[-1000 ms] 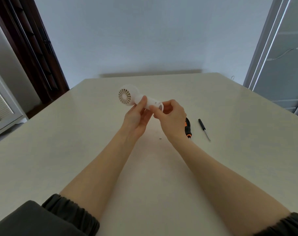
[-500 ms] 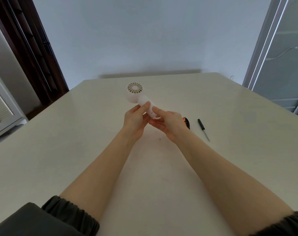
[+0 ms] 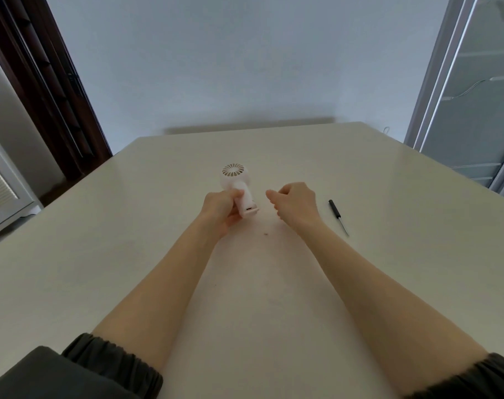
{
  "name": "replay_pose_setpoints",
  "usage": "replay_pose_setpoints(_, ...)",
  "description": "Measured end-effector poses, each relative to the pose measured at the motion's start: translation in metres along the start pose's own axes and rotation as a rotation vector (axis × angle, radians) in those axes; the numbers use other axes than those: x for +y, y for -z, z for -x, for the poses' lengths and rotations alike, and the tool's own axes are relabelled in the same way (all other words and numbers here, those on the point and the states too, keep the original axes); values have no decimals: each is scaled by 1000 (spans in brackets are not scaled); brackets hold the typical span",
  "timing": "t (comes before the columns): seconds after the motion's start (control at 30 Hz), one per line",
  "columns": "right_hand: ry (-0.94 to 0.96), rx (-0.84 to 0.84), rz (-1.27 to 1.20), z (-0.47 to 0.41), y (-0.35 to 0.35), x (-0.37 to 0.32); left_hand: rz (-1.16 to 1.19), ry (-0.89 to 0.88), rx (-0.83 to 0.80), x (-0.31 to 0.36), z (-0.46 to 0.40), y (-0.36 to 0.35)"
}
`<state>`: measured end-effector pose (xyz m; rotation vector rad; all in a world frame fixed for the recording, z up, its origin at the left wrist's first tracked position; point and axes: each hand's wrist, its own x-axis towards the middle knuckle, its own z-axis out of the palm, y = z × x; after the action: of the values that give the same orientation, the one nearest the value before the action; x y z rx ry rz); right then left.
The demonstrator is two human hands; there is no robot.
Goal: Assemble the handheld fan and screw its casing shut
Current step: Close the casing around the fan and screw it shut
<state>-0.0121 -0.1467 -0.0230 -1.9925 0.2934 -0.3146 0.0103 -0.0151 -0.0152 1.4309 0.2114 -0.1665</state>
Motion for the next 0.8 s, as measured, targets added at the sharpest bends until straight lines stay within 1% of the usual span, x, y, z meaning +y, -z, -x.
replay_pose_setpoints(0.1, 40, -9, 167, -1, 6, 4, -88, 6, 41, -3, -4, 2)
replay_pose_setpoints(0.23, 115, -49, 268, -2, 13, 7, -167, -4, 7, -6, -5, 5)
replay_pose_setpoints(0.33, 131, -46, 312, -8, 17, 11, -212, -28, 8, -8, -9, 7)
replay_pose_setpoints(0.43, 134, -54, 370, -12, 16, 15, -205, -44, -9, -10, -9, 8)
replay_pose_setpoints(0.6, 151, -72, 514, -13, 11, 16, -163, -49, -87, -12, -5, 6)
replay_pose_setpoints(0.8, 139, -63, 588, -11, 9, 13, -93, -44, -121, -11, -2, 3)
